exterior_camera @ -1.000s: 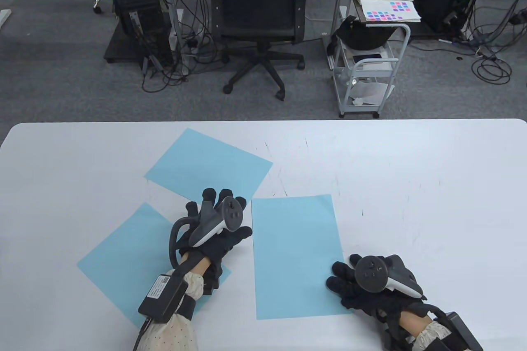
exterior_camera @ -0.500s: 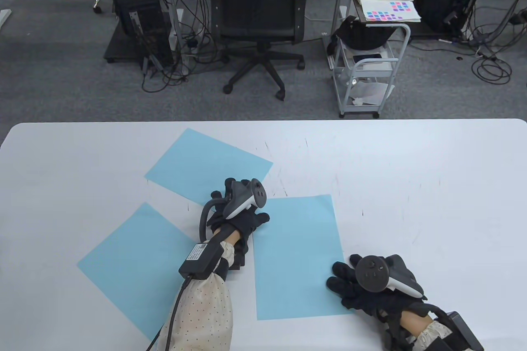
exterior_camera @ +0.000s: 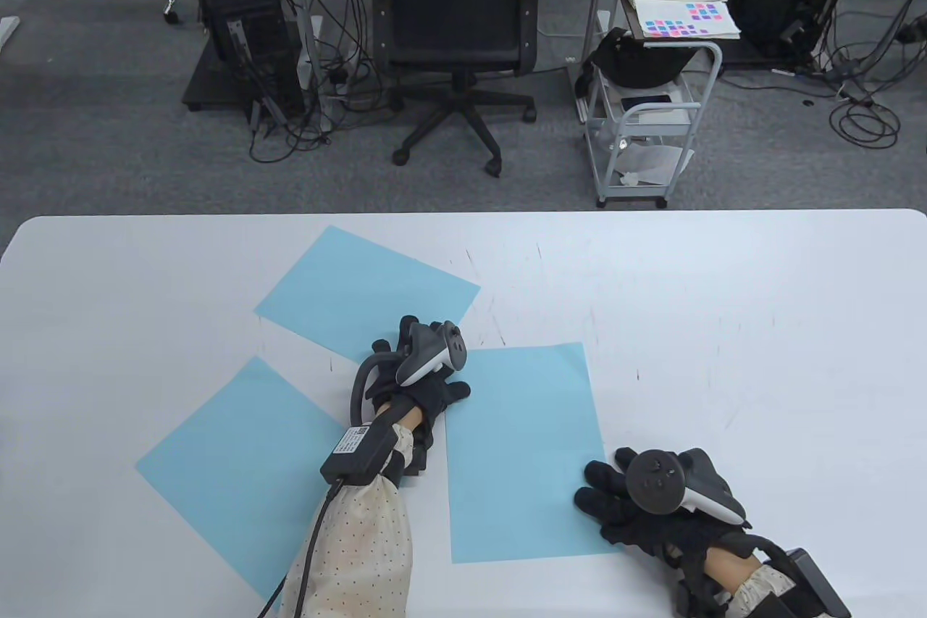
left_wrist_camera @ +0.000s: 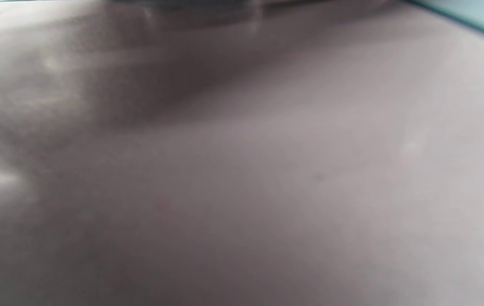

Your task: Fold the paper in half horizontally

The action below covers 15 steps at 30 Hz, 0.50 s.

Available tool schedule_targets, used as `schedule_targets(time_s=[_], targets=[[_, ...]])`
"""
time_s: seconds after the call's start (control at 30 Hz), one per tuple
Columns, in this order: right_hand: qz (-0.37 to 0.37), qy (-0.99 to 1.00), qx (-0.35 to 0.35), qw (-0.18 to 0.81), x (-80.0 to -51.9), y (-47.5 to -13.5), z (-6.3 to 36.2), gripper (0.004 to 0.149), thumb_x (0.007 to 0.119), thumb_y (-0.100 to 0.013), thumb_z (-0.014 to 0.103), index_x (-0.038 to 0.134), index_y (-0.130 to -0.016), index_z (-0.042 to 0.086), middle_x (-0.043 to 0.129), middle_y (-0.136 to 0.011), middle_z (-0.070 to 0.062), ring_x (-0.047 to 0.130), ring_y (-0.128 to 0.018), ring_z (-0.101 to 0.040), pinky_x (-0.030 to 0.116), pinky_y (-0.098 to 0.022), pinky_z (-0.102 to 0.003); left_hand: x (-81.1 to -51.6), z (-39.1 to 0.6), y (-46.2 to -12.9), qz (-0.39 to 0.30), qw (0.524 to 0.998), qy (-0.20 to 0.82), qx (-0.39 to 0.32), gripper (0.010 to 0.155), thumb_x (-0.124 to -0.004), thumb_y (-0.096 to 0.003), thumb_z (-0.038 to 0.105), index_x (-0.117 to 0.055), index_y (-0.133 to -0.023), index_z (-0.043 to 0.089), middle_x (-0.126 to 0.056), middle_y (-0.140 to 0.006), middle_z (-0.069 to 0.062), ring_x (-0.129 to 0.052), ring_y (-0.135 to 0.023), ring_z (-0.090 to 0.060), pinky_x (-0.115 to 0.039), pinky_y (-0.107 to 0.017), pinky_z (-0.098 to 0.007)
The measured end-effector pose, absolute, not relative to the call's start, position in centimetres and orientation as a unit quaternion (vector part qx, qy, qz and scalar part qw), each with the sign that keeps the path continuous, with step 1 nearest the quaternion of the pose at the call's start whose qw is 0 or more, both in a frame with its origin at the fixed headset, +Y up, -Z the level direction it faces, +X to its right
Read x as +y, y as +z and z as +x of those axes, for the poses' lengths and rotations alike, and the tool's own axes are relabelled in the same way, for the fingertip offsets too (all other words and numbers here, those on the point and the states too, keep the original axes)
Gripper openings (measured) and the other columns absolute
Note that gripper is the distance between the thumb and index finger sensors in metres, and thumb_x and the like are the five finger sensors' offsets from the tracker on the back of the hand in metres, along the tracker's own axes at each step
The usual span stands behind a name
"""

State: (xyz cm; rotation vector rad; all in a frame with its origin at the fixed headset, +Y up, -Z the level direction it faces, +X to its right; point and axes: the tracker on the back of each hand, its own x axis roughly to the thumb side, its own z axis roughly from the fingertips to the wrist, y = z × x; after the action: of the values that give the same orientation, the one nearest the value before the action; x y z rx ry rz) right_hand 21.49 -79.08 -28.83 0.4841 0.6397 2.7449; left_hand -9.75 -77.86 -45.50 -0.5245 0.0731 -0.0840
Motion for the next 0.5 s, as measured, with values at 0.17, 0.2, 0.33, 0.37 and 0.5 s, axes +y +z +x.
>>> schedule_targets(time_s=[0.17, 0.2, 0.33, 0.37, 0.5], targets=[[0.168, 0.95, 0.222, 0.141, -79.09, -28.84, 21.5, 0.054, 0.075, -0.044, 0.041, 0.056, -0.094, 0.051, 0.032, -0.113, 0.026, 0.011, -0.109, -0.022, 0.005, -0.072, -0.064, -77.96, -9.8, -45.52, -0.262, 0.964, -0.027, 0.039, 0.069, -0.059, -0.0361, 0.069, -0.029, -0.098, 0.068, 0.0, -0.114, 0.034, 0.014, -0.108, -0.009, -0.014, -0.09, -0.051], [0.168, 0.95, 0.222, 0.141, -79.09, -28.84, 21.5, 0.054, 0.075, -0.044, 0.041, 0.056, -0.094, 0.051, 0.032, -0.113, 0.026, 0.011, -0.109, -0.022, 0.005, -0.072, -0.064, -78.01, -9.78, -45.53, -0.262, 0.964, -0.026, 0.039, 0.068, -0.059, -0.0364, 0.069, -0.03, -0.098, 0.069, 0.0, -0.114, 0.033, 0.013, -0.108, -0.009, -0.014, -0.09, -0.051], [0.168, 0.95, 0.222, 0.141, -79.1, -28.85, 21.5, 0.054, 0.075, -0.044, 0.041, 0.056, -0.094, 0.051, 0.032, -0.113, 0.026, 0.011, -0.109, -0.022, 0.005, -0.072, -0.064, -77.98, -9.58, -45.42, -0.259, 0.965, -0.028, 0.035, 0.066, -0.059, -0.0379, 0.067, -0.031, -0.098, 0.069, -0.003, -0.116, 0.031, 0.011, -0.109, -0.011, -0.015, -0.09, -0.052], [0.168, 0.95, 0.222, 0.141, -79.1, -28.85, 21.5, 0.054, 0.075, -0.044, 0.041, 0.056, -0.094, 0.051, 0.032, -0.113, 0.026, 0.011, -0.109, -0.022, 0.005, -0.072, -0.064, -77.96, -9.54, -45.39, -0.258, 0.965, -0.027, 0.035, 0.066, -0.06, -0.0383, 0.067, -0.032, -0.098, 0.069, -0.004, -0.116, 0.031, 0.01, -0.11, -0.011, -0.015, -0.09, -0.052], [0.168, 0.95, 0.222, 0.141, -79.11, -28.85, 21.5, 0.054, 0.075, -0.044, 0.041, 0.056, -0.094, 0.051, 0.032, -0.113, 0.026, 0.011, -0.109, -0.022, 0.005, -0.072, -0.064, -77.63, -9.2, -45.14, -0.256, 0.966, -0.011, 0.031, 0.063, -0.062, -0.0418, 0.063, -0.035, -0.098, 0.069, -0.01, -0.119, 0.029, 0.007, -0.112, -0.012, -0.016, -0.09, -0.052]])
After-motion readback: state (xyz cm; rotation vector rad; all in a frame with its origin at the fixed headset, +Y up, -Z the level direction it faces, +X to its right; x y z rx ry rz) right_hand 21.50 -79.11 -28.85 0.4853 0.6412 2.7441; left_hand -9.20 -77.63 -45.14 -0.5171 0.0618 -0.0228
